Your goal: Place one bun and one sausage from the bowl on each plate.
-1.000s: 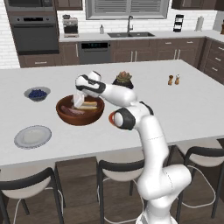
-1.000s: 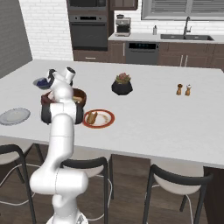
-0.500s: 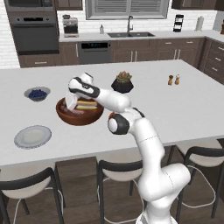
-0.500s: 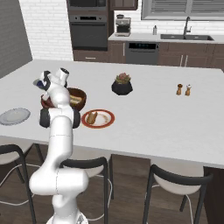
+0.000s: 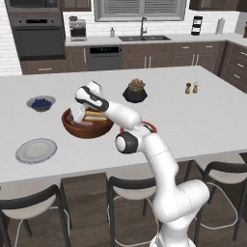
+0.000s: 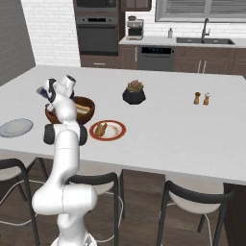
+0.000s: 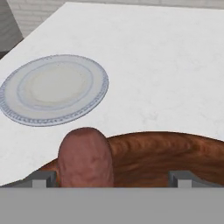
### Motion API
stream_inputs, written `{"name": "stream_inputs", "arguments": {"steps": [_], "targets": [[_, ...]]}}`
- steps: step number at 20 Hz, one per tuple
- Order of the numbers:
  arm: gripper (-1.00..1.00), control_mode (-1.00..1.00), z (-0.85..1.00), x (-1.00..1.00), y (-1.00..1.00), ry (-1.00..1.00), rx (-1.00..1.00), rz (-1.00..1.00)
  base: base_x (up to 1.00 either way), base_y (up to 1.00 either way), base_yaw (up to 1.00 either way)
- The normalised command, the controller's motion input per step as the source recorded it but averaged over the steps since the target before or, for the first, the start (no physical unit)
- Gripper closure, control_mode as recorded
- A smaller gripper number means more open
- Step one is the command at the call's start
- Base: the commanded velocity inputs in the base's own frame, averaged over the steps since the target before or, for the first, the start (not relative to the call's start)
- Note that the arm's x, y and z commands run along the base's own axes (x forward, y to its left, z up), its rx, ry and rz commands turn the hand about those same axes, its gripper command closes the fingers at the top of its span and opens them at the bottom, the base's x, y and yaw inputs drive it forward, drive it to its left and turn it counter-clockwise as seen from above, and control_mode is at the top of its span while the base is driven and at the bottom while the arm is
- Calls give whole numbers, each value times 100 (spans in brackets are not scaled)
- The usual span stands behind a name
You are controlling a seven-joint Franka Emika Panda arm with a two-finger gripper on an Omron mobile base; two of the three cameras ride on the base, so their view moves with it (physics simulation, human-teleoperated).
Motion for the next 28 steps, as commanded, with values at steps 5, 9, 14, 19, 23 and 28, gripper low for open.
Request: {"name": "stream_inputs", "arguments": {"steps": [5,9,14,19,23,28], "targets": [[-100,-100,-32,-5,0,0,0,0,0,0,0],[-100,-100,-14,0,0,0,0,0,0,0,0],[-100,-100,0,0,0,0,0,0,0,0,0],[100,-100,0,0,0,0,0,0,0,0,0],[100,-100,0,0,0,0,0,0,0,0,0],[100,-100,0,0,0,0,0,0,0,0,0]]}}
